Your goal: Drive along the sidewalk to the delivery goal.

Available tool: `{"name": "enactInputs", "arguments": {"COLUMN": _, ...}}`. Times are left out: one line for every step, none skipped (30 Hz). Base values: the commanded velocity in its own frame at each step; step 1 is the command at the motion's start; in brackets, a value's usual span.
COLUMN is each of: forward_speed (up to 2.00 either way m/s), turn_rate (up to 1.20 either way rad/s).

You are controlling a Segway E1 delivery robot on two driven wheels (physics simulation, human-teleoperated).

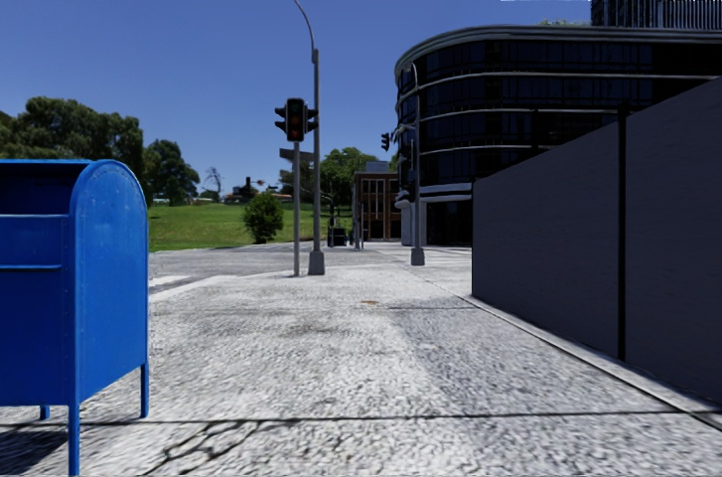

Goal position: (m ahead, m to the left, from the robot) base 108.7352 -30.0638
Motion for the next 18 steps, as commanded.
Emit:
{"name": "enactInputs", "arguments": {"forward_speed": 2.00, "turn_rate": -0.30}}
{"name": "enactInputs", "arguments": {"forward_speed": 2.00, "turn_rate": -0.30}}
{"name": "enactInputs", "arguments": {"forward_speed": 2.00, "turn_rate": -0.30}}
{"name": "enactInputs", "arguments": {"forward_speed": 2.00, "turn_rate": -0.24}}
{"name": "enactInputs", "arguments": {"forward_speed": 2.00, "turn_rate": 0.00}}
{"name": "enactInputs", "arguments": {"forward_speed": 2.00, "turn_rate": 0.00}}
{"name": "enactInputs", "arguments": {"forward_speed": 2.00, "turn_rate": 0.00}}
{"name": "enactInputs", "arguments": {"forward_speed": 2.00, "turn_rate": 0.00}}
{"name": "enactInputs", "arguments": {"forward_speed": 2.00, "turn_rate": 0.00}}
{"name": "enactInputs", "arguments": {"forward_speed": 2.00, "turn_rate": 0.00}}
{"name": "enactInputs", "arguments": {"forward_speed": 2.00, "turn_rate": 0.00}}
{"name": "enactInputs", "arguments": {"forward_speed": 2.00, "turn_rate": 0.00}}
{"name": "enactInputs", "arguments": {"forward_speed": 2.00, "turn_rate": 0.00}}
{"name": "enactInputs", "arguments": {"forward_speed": 2.00, "turn_rate": 0.00}}
{"name": "enactInputs", "arguments": {"forward_speed": 2.00, "turn_rate": 0.00}}
{"name": "enactInputs", "arguments": {"forward_speed": 2.00, "turn_rate": 0.00}}
{"name": "enactInputs", "arguments": {"forward_speed": 2.00, "turn_rate": 0.00}}
{"name": "enactInputs", "arguments": {"forward_speed": 2.00, "turn_rate": 0.00}}
